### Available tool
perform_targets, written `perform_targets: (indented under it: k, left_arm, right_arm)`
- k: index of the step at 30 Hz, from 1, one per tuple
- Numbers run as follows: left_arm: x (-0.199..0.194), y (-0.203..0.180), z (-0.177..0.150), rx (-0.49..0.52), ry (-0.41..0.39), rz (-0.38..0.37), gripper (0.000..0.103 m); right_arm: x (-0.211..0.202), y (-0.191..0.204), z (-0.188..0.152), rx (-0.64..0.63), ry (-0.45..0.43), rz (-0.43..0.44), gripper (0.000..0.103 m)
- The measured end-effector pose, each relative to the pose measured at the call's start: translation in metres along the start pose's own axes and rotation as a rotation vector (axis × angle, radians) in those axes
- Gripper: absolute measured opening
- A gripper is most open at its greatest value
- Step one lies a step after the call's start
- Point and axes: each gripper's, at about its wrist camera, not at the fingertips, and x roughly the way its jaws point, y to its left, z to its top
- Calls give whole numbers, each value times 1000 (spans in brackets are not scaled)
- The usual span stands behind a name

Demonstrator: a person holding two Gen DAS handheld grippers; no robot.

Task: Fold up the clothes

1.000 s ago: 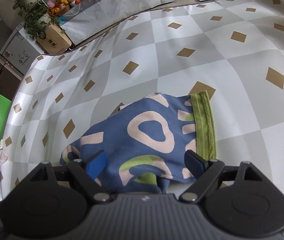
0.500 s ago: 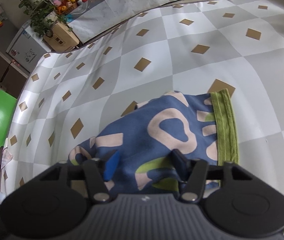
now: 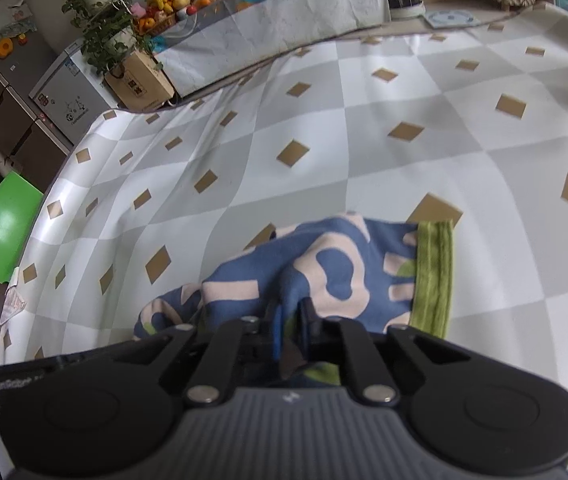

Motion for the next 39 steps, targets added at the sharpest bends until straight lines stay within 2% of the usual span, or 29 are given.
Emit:
perform_targets:
  k: [6, 10, 14, 17, 18, 21, 22, 23, 27, 30, 35, 39]
  left_arm:
    - [13, -13, -6, 48, 34, 51, 97]
    - [20, -15, -8, 42, 42, 68, 97]
    - [30, -17, -10, 28, 70, 79, 97]
    - [36, -19, -13, 22, 84, 77, 97]
    - [38, -21, -14, 28, 85, 80, 97]
    - [41, -25, -17, 50, 80, 90, 97]
    - [41, -26, -17, 54, 78, 90, 96]
    - [42, -26, -18, 58, 74, 86, 94]
    - [42, -26, -19, 58, 72, 57, 77]
    - [42, -26, -18, 66, 68, 81, 67]
    - [43, -18, -16, 46, 67, 125, 65]
    - [47, -11, -16, 37, 74, 184, 64]
  right_arm:
    - [-6, -6, 2, 6, -10, -1, 6]
    - [-9, -12, 4, 35, -13, -5, 6]
    - [-4, -15, 1, 69, 15, 32, 12]
    - [1, -14, -2, 89, 39, 50, 30]
    - [2, -13, -2, 95, 44, 51, 30]
    - [5, -11, -3, 88, 50, 46, 30]
    - [5, -9, -4, 80, 51, 44, 28]
    - [5, -8, -4, 70, 52, 39, 21]
    - [4, -3, -6, 24, 47, 11, 9]
    - [-2, -3, -4, 20, 9, -9, 6]
    - [-18, -14, 4, 38, -75, -70, 6]
    - [-31, -33, 13, 71, -128, -175, 6]
